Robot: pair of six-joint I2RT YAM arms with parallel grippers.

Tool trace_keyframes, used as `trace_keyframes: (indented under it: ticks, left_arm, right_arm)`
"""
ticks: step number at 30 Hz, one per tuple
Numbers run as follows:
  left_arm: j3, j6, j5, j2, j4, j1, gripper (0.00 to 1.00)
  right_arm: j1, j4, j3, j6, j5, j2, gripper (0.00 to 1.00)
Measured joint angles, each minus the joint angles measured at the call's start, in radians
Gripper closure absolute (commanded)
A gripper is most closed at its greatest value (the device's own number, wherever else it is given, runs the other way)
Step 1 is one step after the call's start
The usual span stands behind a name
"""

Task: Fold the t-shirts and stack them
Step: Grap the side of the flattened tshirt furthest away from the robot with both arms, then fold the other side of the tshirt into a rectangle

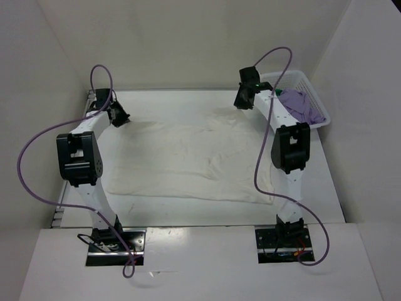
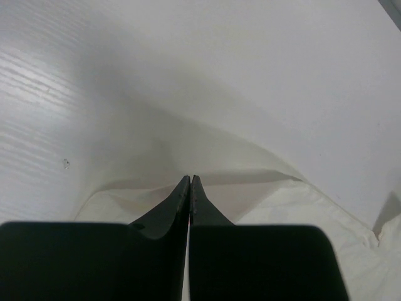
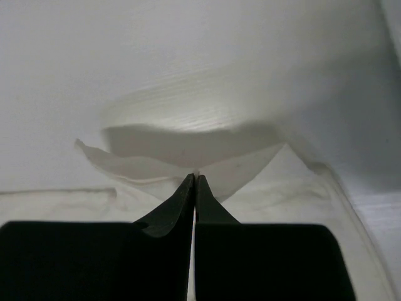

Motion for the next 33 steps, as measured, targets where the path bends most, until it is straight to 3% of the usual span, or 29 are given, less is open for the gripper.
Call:
trace_keyframes:
  ticks: [7,17,25,33]
  left_arm:
    - [-0.100,-0.002,0.013,-0.122,0.006,0.023,1.00]
    - [-0.311,0.003,0.019,-0.253,0.006,0.077,1.00]
    - [-0.369,0.002,0.003,-0.277,-0.007,0.095,1.00]
    - [-0.408,-0.005,-0.007,-0.385,-0.035,0.106,1.00]
  right_arm:
    - [-0.042,0.084,-0.449,0.011,-0.030,-0.415,1.00]
    - [-0.053,0.054,-0.914,0.030,-0.077,-0.763,1.00]
    - [-0.053,-0.039,-0.991,0.049,-0.087,-0.973,1.00]
    - [-0.053,-0.181,-0.988,0.069,-0.127,-1.006,1.00]
